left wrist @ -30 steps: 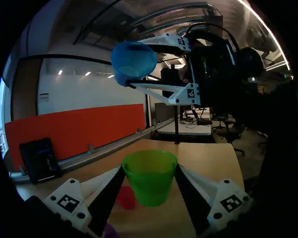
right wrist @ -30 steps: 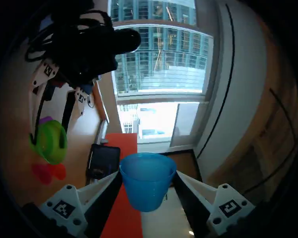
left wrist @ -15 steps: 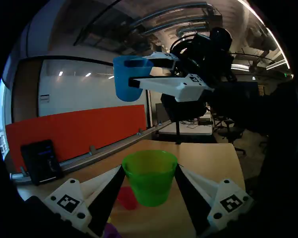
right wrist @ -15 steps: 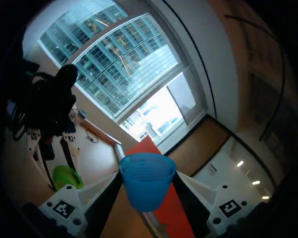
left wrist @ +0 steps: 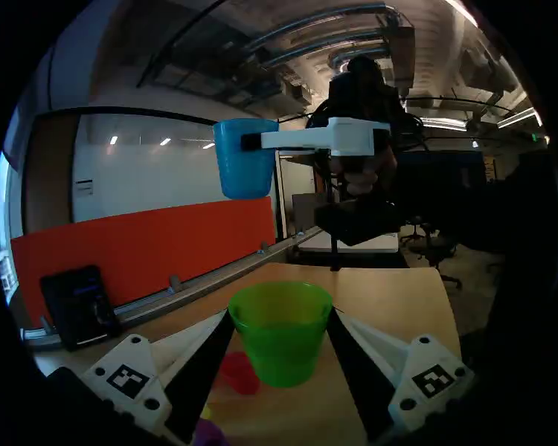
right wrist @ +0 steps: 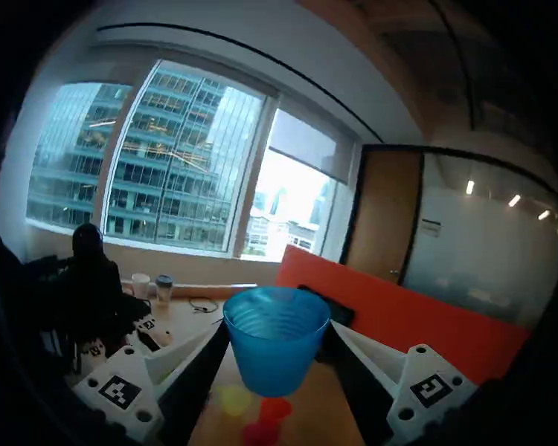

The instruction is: Pour water

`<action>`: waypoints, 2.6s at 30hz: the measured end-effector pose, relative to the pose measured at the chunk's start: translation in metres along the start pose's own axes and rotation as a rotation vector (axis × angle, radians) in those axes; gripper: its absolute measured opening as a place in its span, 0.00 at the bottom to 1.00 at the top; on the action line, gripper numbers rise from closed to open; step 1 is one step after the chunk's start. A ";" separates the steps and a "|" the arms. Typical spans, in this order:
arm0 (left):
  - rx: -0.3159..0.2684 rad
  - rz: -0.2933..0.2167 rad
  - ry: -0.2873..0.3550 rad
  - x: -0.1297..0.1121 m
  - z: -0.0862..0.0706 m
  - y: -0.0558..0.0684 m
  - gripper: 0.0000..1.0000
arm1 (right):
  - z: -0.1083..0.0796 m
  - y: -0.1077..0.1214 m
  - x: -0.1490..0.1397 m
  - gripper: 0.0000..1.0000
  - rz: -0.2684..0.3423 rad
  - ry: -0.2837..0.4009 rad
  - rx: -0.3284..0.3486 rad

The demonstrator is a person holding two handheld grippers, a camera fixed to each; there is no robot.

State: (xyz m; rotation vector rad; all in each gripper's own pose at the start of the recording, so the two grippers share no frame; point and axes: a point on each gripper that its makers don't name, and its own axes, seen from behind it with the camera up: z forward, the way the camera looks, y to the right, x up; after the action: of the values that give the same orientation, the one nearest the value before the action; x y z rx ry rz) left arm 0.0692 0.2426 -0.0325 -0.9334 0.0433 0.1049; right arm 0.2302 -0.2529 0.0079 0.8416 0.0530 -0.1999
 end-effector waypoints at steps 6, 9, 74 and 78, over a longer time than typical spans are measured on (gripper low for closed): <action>0.006 -0.002 0.003 0.002 -0.001 -0.002 0.87 | -0.003 0.006 -0.005 0.89 0.093 -0.012 -0.004; 0.012 -0.002 0.001 0.001 -0.002 -0.003 0.87 | -0.006 0.011 -0.009 0.89 0.094 -0.016 -0.020; -0.002 -0.031 -0.275 -0.111 -0.016 0.009 0.87 | -0.064 -0.021 -0.204 0.91 0.139 -0.302 0.092; -0.006 -0.034 -0.306 -0.123 -0.012 0.008 0.87 | -0.065 -0.023 -0.221 0.91 0.143 -0.337 0.110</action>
State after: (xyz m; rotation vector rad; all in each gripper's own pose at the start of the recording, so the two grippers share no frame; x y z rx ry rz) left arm -0.0538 0.2287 -0.0360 -0.9148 -0.2562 0.2158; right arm 0.0113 -0.1857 -0.0246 0.9081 -0.3355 -0.2092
